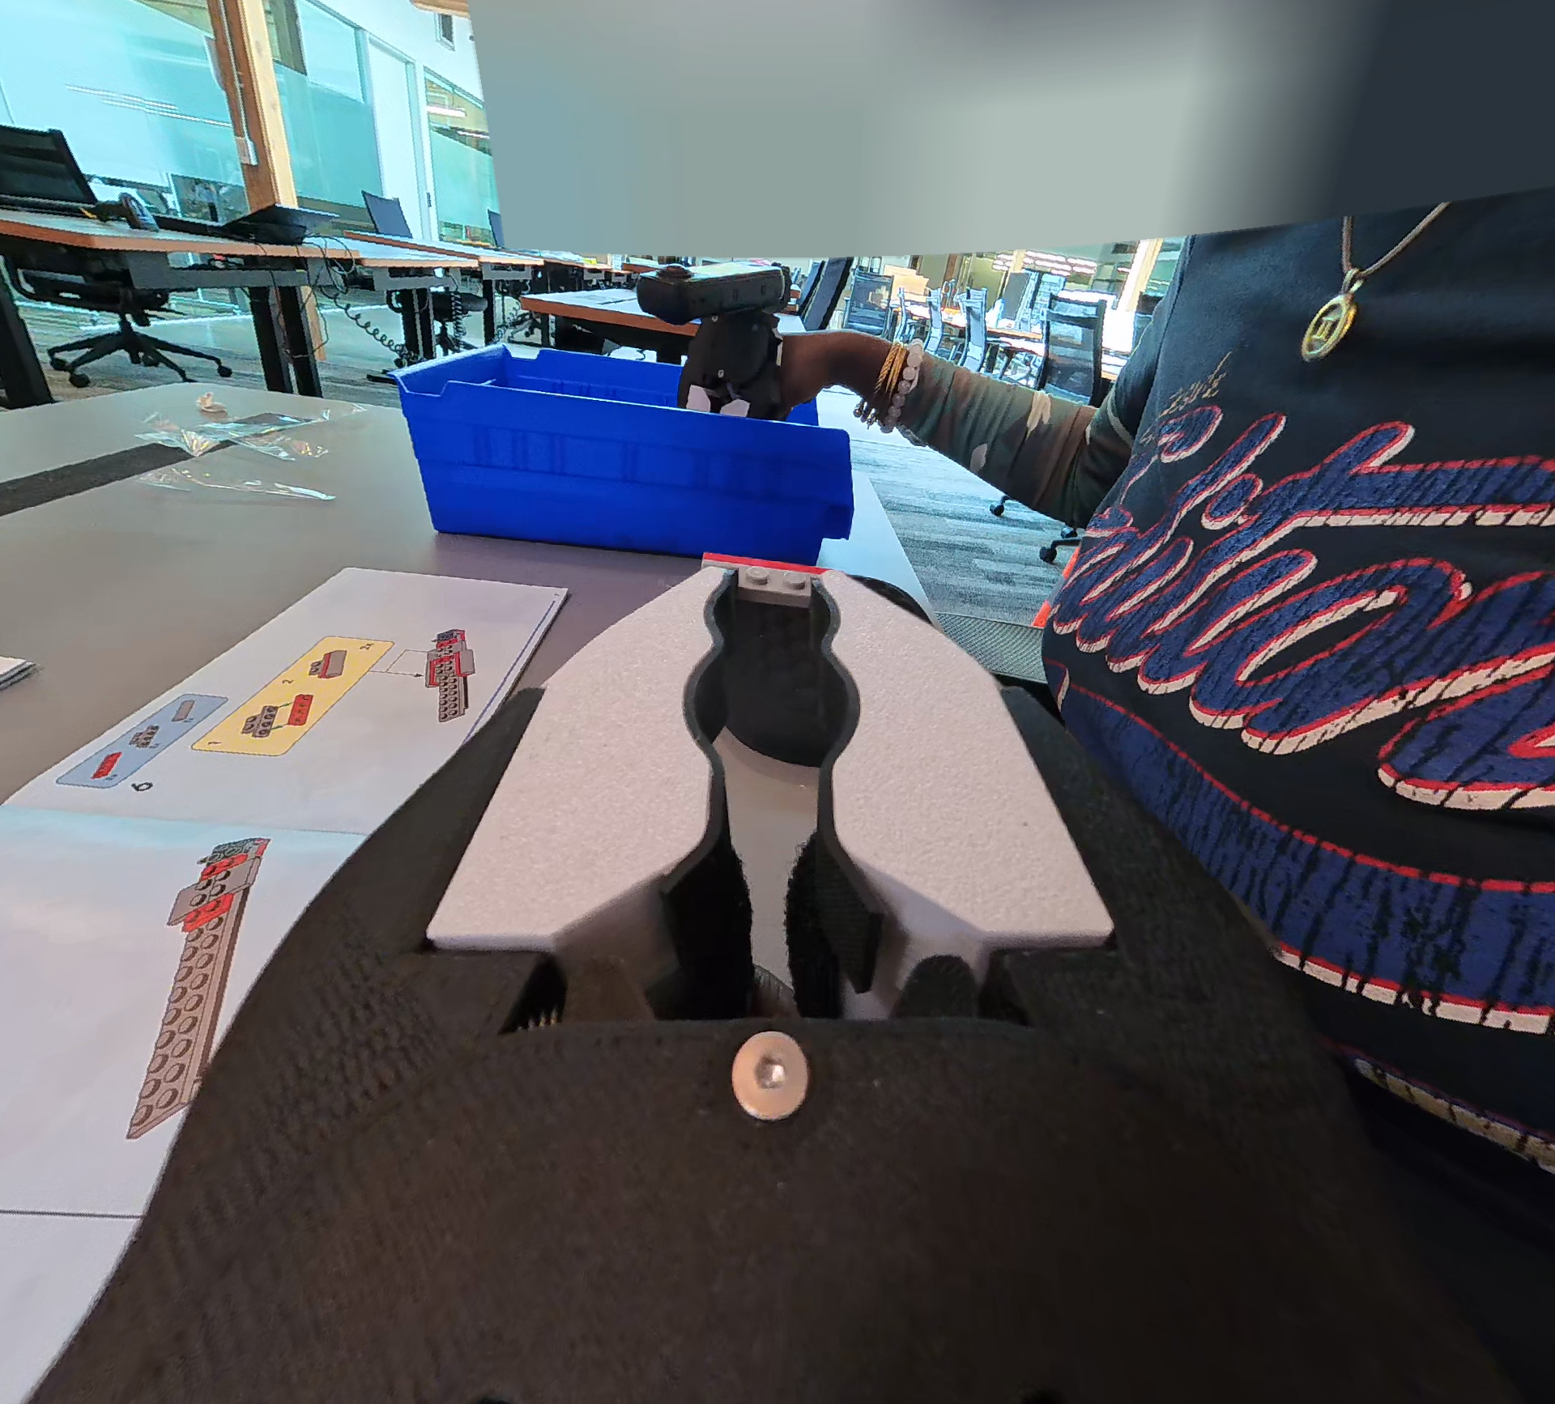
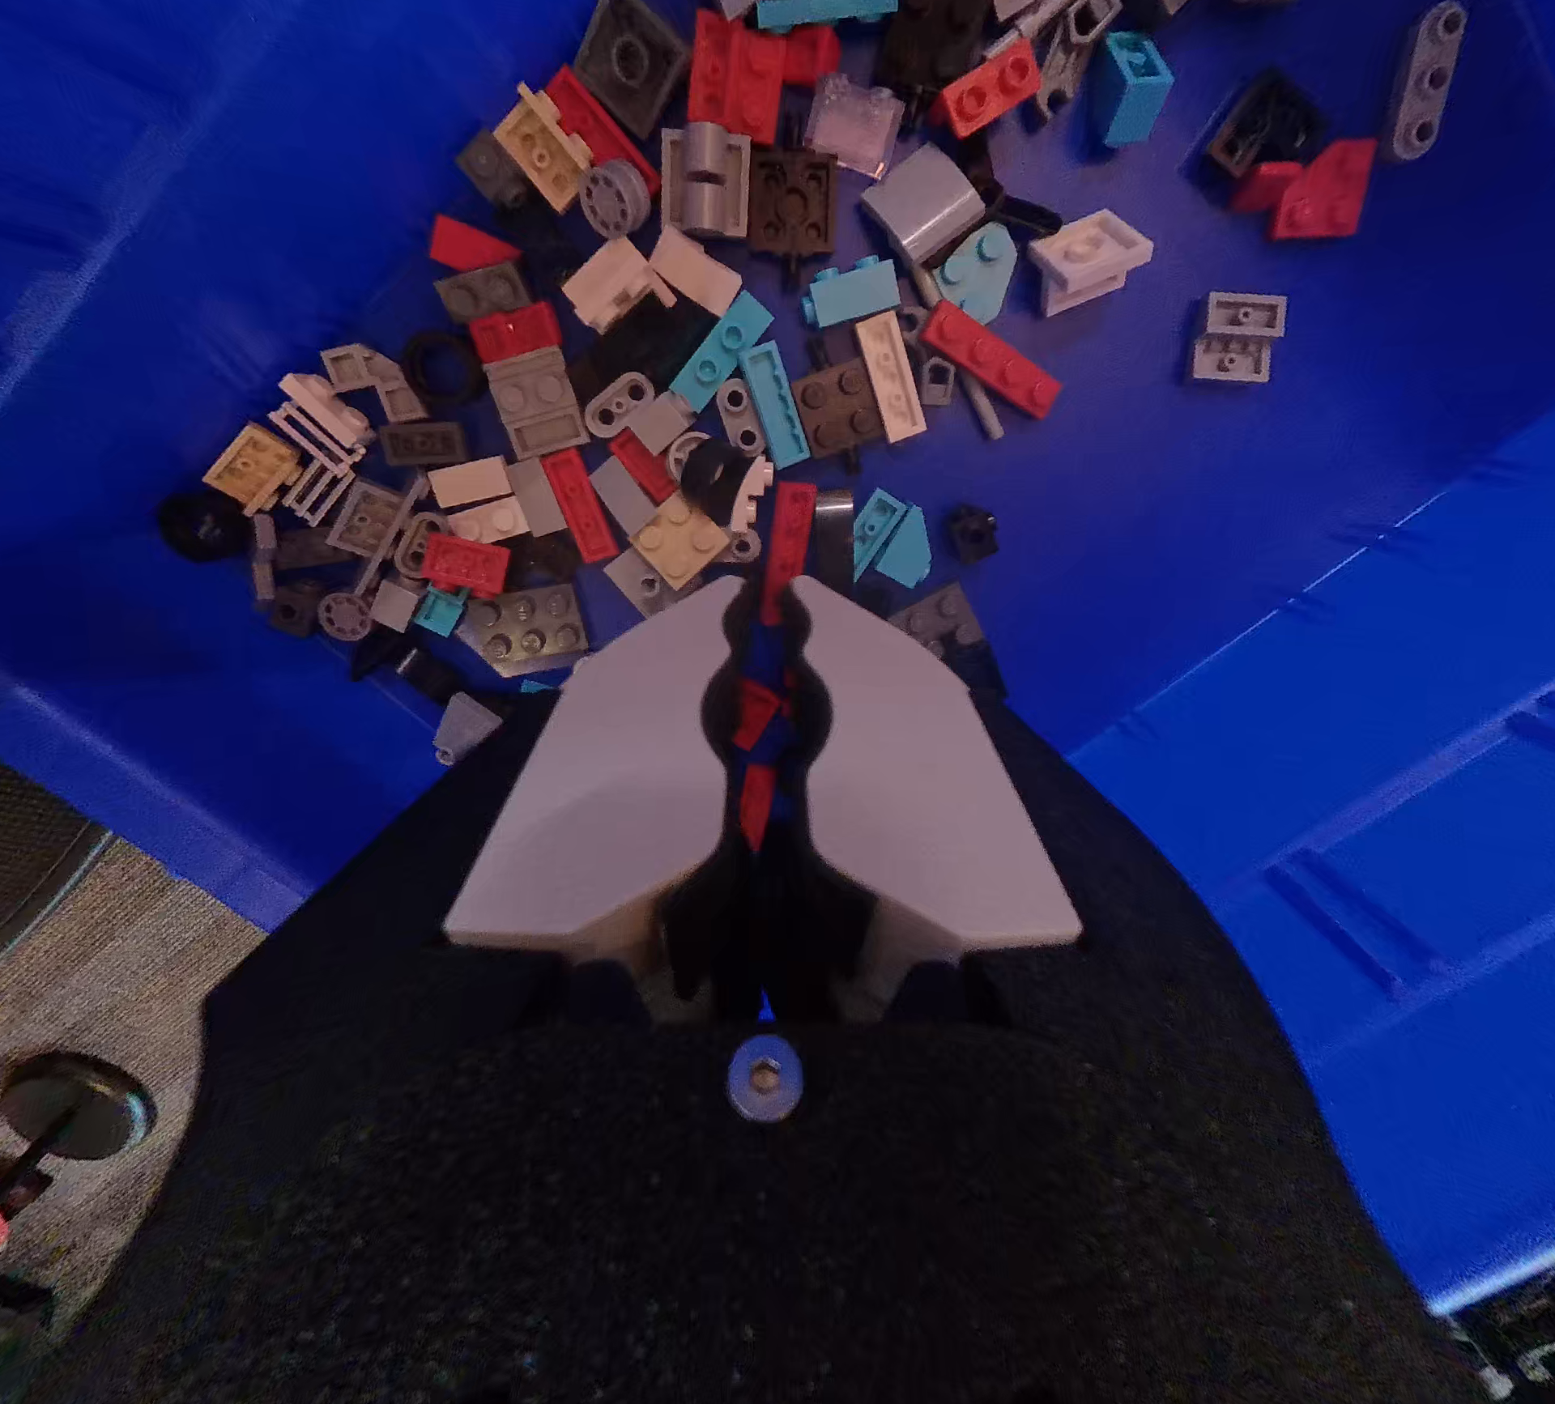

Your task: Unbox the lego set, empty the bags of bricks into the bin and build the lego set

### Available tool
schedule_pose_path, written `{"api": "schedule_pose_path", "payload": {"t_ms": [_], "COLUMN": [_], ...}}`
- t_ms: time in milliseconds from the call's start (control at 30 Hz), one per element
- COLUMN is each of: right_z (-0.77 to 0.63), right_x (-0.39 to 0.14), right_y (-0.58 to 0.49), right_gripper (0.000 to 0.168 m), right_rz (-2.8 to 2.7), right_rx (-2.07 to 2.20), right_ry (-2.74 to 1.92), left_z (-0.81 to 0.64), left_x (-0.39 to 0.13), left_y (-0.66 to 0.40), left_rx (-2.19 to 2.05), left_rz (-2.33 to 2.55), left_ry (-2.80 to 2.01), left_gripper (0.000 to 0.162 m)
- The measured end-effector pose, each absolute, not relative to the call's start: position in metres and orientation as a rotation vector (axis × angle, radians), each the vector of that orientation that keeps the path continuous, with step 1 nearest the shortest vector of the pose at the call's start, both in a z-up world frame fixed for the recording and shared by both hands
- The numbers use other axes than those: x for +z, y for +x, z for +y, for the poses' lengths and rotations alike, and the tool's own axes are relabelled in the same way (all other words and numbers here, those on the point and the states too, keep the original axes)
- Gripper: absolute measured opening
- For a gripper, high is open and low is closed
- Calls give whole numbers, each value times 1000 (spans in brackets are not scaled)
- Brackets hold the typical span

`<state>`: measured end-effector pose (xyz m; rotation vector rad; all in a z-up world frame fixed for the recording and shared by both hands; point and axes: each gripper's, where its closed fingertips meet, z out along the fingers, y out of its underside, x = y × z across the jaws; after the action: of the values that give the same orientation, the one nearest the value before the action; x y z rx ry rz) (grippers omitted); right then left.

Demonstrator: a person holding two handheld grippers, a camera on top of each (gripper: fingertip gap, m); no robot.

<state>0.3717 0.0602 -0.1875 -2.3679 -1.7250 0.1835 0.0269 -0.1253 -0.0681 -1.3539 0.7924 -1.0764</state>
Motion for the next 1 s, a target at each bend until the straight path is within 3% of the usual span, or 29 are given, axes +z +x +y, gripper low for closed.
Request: {"api": "schedule_pose_path", "payload": {"t_ms": [33,1000], "right_z": [62,54], "right_x": [-186,-157], "right_y": [373,368], "right_gripper": [1,0], "right_rz": [-1719,-1563], "right_rx": [170,191], "right_ry": [-2362,-2352], "left_z": [-125,-125], "left_x": [-68,-62], "left_y": [27,20], "left_rx": [-1078,-1109], "left_rz": [790,745], "left_ry": [-1351,-1316], "left_gripper": [16,16]}}
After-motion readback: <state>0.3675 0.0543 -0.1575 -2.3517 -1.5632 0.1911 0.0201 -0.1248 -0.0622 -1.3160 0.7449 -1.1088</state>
